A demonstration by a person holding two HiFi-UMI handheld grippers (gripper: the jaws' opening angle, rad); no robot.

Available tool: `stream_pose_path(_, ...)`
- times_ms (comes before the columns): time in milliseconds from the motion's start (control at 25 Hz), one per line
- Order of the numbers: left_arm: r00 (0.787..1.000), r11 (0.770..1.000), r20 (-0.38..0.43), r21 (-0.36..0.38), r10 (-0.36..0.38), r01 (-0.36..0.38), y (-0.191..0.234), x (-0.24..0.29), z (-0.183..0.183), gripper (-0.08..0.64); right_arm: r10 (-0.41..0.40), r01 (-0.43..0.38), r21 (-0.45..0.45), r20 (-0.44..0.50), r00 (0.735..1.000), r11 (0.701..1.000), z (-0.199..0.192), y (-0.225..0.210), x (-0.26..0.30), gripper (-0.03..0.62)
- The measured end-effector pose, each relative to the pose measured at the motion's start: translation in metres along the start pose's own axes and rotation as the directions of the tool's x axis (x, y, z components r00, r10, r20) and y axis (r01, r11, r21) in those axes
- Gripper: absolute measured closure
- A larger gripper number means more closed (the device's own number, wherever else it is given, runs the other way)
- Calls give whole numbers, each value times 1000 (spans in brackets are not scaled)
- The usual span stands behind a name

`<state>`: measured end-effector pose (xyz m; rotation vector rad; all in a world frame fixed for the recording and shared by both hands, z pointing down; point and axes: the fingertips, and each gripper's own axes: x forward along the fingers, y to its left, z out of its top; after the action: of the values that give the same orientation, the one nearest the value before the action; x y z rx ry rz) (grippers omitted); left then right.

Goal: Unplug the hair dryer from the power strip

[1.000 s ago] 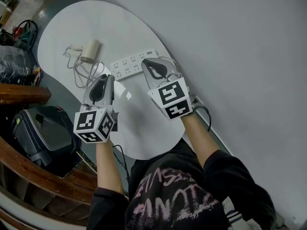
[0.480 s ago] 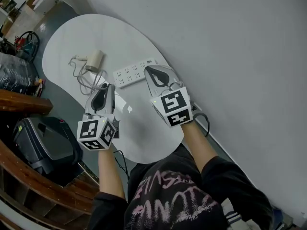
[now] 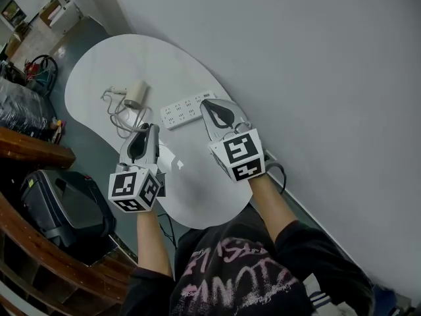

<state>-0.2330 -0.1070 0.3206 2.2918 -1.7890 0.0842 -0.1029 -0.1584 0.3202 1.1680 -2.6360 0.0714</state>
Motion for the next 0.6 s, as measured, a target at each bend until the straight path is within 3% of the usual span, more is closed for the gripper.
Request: stream_pose_path(600, 996, 999, 90, 33, -14, 11, -5, -25, 34, 503, -37, 38, -22, 75, 996, 999, 32, 8, -27, 577)
